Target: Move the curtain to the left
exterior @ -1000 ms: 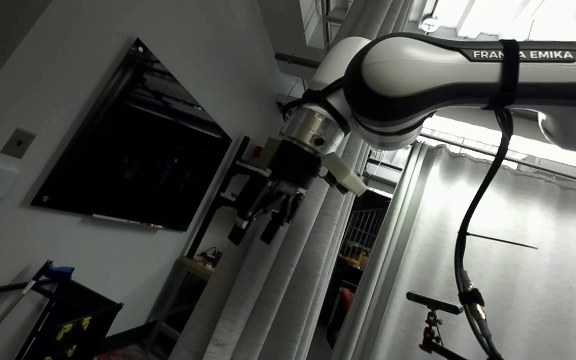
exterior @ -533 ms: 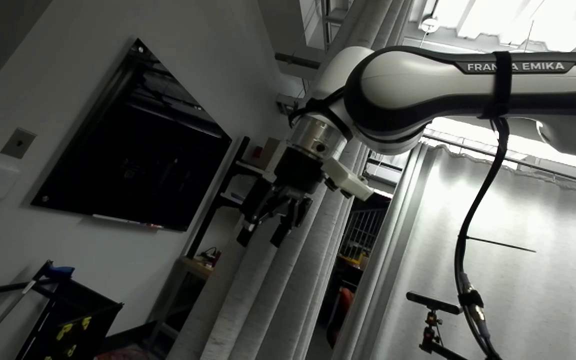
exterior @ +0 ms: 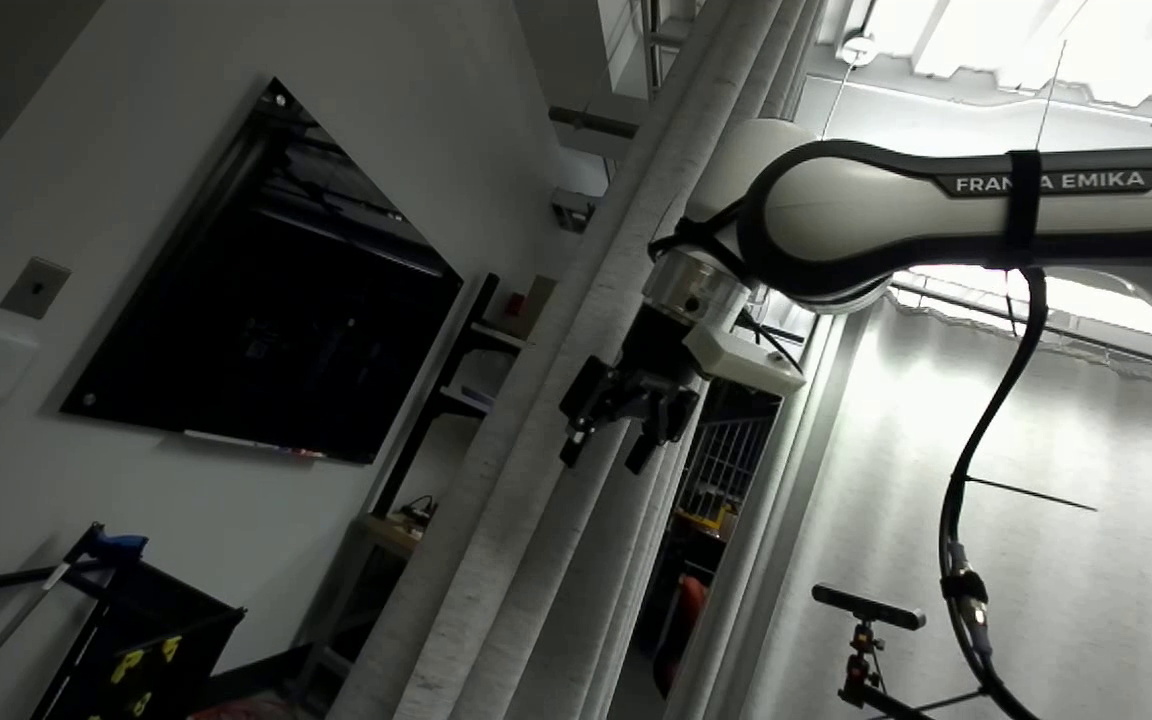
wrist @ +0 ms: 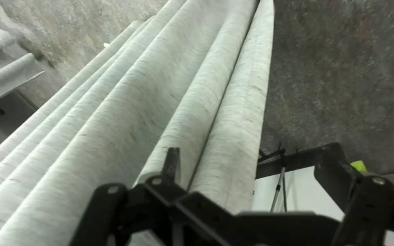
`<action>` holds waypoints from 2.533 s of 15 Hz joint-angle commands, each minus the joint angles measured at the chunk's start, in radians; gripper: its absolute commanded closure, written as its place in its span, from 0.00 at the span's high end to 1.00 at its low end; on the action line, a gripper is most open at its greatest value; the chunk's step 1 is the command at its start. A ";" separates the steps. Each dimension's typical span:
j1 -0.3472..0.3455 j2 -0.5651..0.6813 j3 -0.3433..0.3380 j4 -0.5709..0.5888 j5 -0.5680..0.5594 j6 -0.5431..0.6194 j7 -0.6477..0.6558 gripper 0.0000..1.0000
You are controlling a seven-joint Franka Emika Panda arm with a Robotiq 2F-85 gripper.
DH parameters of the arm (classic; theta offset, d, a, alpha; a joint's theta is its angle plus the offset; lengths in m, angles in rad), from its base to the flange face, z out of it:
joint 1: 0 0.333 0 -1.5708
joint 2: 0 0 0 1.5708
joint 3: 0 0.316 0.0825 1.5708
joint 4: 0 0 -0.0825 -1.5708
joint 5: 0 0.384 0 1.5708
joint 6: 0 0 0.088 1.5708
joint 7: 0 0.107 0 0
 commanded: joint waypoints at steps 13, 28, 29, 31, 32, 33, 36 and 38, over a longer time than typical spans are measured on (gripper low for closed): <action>-0.088 -0.049 0.030 0.008 -0.347 0.236 0.381 1.00; -0.105 -0.045 0.039 0.004 -0.519 0.200 0.404 1.00; -0.099 -0.060 0.059 -0.062 -0.555 0.214 0.490 1.00; -0.110 -0.039 0.028 -0.090 -0.633 0.299 0.575 1.00; -0.122 -0.026 0.004 -0.114 -0.686 0.361 0.628 1.00; -0.097 -0.034 0.034 -0.063 -0.695 0.299 0.653 1.00; -0.093 -0.031 0.014 -0.047 -0.790 0.314 0.742 1.00; -0.086 -0.033 0.009 -0.030 -0.837 0.320 0.790 1.00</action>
